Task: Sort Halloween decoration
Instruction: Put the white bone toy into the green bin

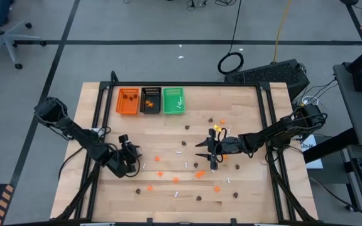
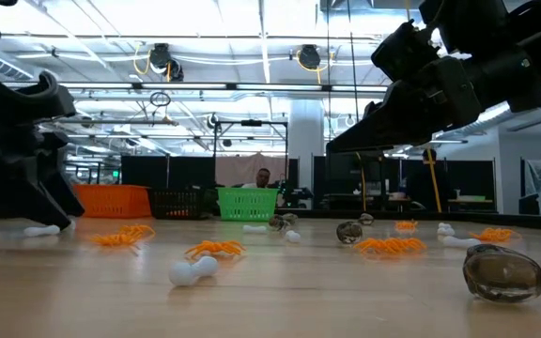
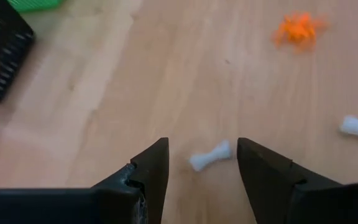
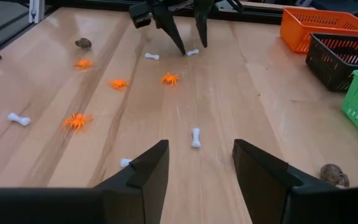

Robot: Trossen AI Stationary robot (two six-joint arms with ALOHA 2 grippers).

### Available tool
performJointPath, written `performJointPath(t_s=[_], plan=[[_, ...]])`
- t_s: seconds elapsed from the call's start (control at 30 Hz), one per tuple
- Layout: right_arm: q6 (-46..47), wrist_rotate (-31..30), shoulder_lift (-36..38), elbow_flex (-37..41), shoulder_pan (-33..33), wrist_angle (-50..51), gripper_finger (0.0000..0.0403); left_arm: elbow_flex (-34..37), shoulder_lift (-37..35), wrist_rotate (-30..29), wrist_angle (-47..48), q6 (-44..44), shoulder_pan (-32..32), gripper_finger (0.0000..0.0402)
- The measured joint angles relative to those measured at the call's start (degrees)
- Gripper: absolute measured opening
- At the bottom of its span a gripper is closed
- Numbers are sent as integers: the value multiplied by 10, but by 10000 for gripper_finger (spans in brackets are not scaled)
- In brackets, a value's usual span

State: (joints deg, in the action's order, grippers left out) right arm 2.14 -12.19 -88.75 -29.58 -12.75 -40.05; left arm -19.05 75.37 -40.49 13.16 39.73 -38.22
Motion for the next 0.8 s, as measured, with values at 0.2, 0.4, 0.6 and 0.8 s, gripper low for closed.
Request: performJointPath(t_s=[0.2, 0.4, 0.6, 0.8], plan=[[-3, 0, 0, 0, 0, 0, 167, 0, 0, -53, -8, 7, 0, 182], [-2, 0, 0, 0, 0, 0, 167, 0, 0, -37, -7, 15, 0, 182], [-4, 0, 0, 0, 0, 0, 167, 0, -2, 30, -7, -1, 0, 182], [-12, 0, 0, 0, 0, 0, 167, 0, -27, 63, -6, -51, 27, 182]])
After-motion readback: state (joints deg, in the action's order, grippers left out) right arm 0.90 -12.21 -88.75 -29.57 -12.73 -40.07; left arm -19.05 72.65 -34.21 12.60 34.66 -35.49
